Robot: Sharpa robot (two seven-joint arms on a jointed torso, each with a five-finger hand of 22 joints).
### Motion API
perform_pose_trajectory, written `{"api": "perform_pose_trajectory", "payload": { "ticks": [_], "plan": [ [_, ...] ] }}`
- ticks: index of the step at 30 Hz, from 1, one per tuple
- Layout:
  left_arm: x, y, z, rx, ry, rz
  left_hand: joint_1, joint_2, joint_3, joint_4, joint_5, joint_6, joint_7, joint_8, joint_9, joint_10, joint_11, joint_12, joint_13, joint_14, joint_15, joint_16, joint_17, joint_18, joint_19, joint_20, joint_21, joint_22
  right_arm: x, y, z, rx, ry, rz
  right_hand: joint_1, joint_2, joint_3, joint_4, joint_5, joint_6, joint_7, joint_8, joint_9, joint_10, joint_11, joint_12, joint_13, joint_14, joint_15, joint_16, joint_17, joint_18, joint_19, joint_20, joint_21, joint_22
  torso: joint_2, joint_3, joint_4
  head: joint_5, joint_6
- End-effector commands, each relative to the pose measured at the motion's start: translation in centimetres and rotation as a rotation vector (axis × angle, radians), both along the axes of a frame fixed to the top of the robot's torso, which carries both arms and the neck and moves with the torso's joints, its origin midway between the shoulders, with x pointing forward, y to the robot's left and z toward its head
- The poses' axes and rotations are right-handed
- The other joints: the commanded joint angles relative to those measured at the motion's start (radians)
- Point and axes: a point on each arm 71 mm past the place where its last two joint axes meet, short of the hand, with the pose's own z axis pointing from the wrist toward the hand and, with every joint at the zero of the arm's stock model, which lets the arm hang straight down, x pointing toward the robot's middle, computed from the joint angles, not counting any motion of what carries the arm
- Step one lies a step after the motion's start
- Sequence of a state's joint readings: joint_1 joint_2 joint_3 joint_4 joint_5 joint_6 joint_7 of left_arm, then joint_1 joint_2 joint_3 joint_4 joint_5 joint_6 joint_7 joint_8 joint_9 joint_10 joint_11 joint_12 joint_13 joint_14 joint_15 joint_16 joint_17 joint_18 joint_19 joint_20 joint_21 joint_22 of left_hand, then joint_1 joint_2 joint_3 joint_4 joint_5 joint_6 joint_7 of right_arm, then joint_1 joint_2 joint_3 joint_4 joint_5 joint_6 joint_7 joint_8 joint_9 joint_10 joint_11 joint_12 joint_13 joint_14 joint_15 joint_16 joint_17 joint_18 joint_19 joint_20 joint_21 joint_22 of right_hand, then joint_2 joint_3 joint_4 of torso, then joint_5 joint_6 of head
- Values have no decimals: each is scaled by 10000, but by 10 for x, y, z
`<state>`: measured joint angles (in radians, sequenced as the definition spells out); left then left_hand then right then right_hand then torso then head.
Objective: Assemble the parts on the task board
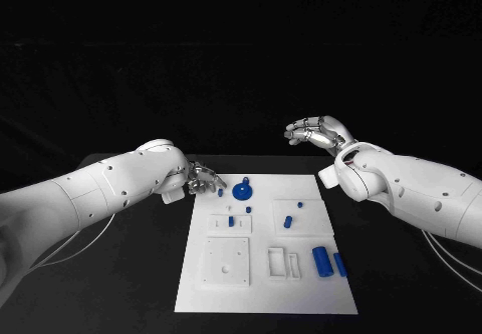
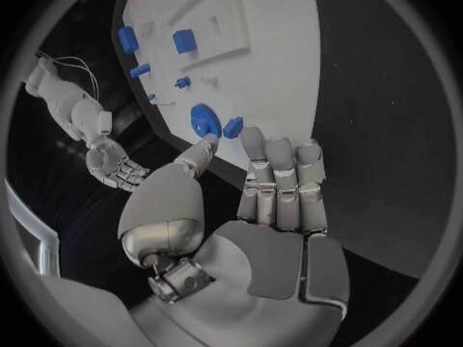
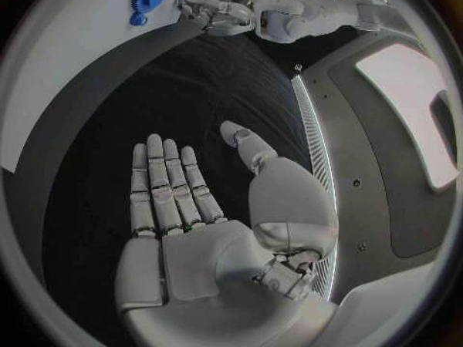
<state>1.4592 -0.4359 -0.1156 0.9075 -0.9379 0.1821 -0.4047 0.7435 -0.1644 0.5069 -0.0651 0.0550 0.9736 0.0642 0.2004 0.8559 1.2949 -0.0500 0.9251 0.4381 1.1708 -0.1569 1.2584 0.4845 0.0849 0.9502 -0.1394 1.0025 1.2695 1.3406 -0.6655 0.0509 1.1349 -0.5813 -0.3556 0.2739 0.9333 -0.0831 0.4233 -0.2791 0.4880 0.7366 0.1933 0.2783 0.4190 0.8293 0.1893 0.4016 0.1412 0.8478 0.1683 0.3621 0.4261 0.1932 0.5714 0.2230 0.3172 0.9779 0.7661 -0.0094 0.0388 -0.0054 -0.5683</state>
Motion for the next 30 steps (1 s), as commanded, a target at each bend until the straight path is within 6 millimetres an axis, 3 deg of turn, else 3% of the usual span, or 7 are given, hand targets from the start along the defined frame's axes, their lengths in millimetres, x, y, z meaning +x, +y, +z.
{"api": "perform_pose_trajectory", "payload": {
  "ticks": [1,3,5,9,30],
  "plan": [
    [-1,-3,-1,53,239,-391,75,-9,-12,-23,-47,-7,43,-63,-9,-4,44,35,9,-23,68,69,14,-138,-50,-1027,-22,8,0,2,0,18,-21,137,-101,16,-65,-3,67,-56,374,34,-8,54,33,-38,-9,-1,58,-56,-14,103,-41,33,-39,2,-9,4,12,-14,-16],
    [-1,-3,-1,62,271,-414,92,19,-18,-35,-45,0,42,-60,-19,-6,43,36,9,-25,68,71,14,-138,-53,-1026,-22,11,0,2,0,18,-19,136,-101,17,-65,-2,67,-56,374,34,-8,53,33,-38,-10,-1,58,-56,-14,103,-41,34,-39,2,-10,3,16,-16,-20],
    [-1,-4,-2,70,307,-445,360,268,-76,-308,-22,89,37,-29,-87,-3,52,54,18,-36,70,95,26,-155,-70,-1007,5,48,0,2,0,18,-20,139,-101,17,-65,-2,68,-56,374,34,-9,54,33,-37,-11,-1,58,-55,-15,103,-42,34,-39,3,-11,6,19,-13,-24],
    [-2,-6,-3,58,380,-549,471,468,-186,-493,-38,119,36,-35,-208,-5,41,61,18,-49,68,108,27,-152,-86,-1007,-1,66,0,2,0,19,-19,147,-102,18,-66,-2,71,-57,374,35,-10,54,33,-37,-14,-1,58,-55,-17,104,-42,35,-38,3,-8,8,12,-11,-27],
    [-1,-9,-6,-33,368,-550,692,1123,-329,-824,-37,220,48,-17,-567,42,56,47,-14,-58,87,129,14,-168,-99,-991,-34,103,1,4,0,22,-9,162,-107,21,-72,0,80,-60,375,36,-16,55,33,-32,-35,-2,58,-53,-28,112,-49,41,-38,7,-11,11,12,-32,-51]
  ]
}}
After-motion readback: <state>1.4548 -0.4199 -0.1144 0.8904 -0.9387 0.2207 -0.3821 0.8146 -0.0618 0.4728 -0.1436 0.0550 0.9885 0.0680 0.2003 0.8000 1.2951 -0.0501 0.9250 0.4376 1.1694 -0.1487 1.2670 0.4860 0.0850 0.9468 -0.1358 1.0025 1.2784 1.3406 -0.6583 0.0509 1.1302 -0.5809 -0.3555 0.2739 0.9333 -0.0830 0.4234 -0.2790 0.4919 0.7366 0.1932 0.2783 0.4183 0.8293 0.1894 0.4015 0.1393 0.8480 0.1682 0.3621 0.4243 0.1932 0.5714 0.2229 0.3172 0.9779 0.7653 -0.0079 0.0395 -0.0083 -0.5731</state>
